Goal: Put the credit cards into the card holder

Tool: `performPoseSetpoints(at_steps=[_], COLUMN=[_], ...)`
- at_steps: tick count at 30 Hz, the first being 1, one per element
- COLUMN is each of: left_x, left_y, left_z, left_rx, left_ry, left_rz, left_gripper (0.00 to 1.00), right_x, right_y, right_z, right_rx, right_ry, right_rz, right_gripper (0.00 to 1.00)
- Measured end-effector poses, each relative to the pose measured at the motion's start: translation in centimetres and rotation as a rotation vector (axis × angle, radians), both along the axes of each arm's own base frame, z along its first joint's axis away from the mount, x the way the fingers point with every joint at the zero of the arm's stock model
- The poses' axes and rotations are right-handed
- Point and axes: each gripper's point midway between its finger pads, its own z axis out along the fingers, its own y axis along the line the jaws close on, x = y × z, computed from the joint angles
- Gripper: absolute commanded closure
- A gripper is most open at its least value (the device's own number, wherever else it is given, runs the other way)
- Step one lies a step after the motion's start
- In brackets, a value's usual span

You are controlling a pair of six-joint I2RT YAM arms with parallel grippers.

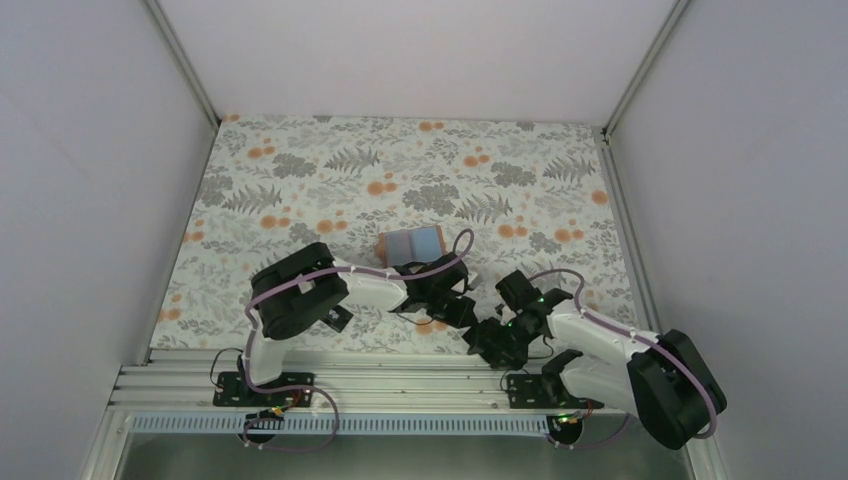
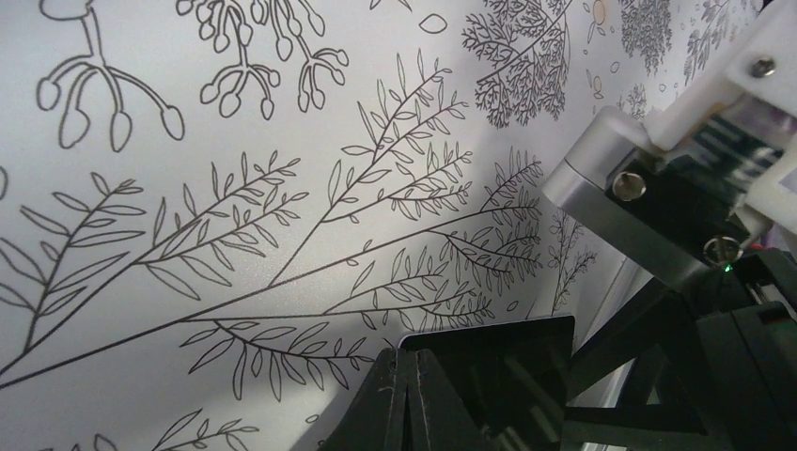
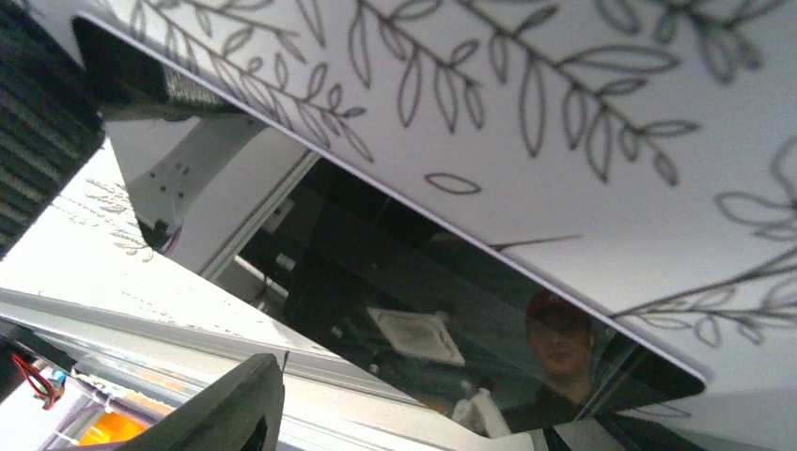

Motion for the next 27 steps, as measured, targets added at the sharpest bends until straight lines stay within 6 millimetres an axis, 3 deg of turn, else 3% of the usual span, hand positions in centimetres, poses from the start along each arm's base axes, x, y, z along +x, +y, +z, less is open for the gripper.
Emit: performPoseSetpoints(at_steps=[14, 27], left_x=[0.3, 0.9], left_y=[0.1, 0.2], left_z=[0.0, 0.1], left_rx=[-0.024, -0.023], left_ry=[0.005, -0.007], left_rz=[0.021, 0.046], left_gripper=[0.98, 0.98], right_x=[0.2, 0.7], right_y=[-0.2, 0.0], right_z=[1.1, 2.7], right_rx=[0.004, 0.002], right_ry=[-0.026, -0.038], right_rz=[-0.039, -0.027], right_gripper=[0.51, 0.75])
